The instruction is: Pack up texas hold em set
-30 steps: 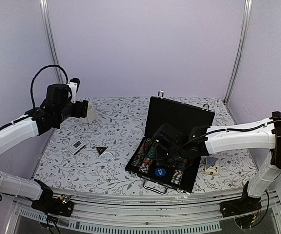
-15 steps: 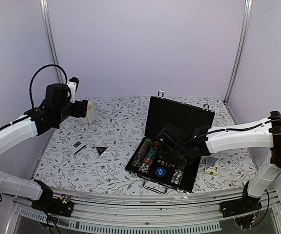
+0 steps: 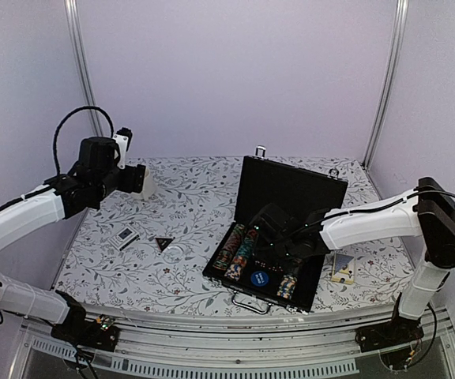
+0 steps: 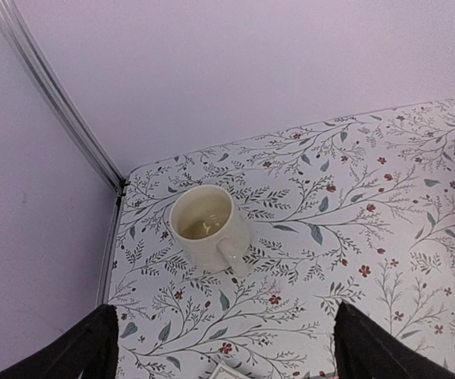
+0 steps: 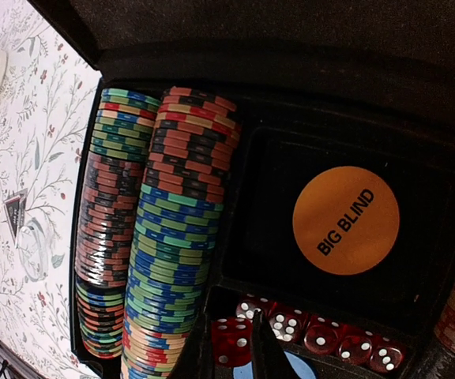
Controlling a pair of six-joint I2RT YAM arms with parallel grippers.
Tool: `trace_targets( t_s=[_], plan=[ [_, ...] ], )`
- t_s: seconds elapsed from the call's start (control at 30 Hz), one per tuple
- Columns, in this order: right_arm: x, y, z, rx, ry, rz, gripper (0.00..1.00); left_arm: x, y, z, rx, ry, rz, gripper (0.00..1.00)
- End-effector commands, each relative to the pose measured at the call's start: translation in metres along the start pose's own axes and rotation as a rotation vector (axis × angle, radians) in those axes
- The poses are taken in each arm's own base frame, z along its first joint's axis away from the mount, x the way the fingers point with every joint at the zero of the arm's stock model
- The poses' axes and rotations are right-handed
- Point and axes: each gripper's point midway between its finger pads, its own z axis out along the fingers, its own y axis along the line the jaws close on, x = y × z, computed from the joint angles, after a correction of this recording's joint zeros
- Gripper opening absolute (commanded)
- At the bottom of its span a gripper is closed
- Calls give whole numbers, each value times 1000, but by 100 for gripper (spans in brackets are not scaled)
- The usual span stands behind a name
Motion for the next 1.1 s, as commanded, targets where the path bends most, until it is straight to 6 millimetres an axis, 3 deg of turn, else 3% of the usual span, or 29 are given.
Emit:
trace_targets(
  t_s=[0.0, 0.5, 1.07],
  plan=[
    [-1, 16, 7, -39, 3, 2, 2, -1, -4, 1, -2, 2, 17, 95],
    [6, 22, 19, -38, 35, -21, 2, 1, -7, 3, 6, 7, 20, 95],
    [16, -7, 22, 69, 41, -14, 2, 2, -11, 4, 23, 12, 21, 95]
  ],
)
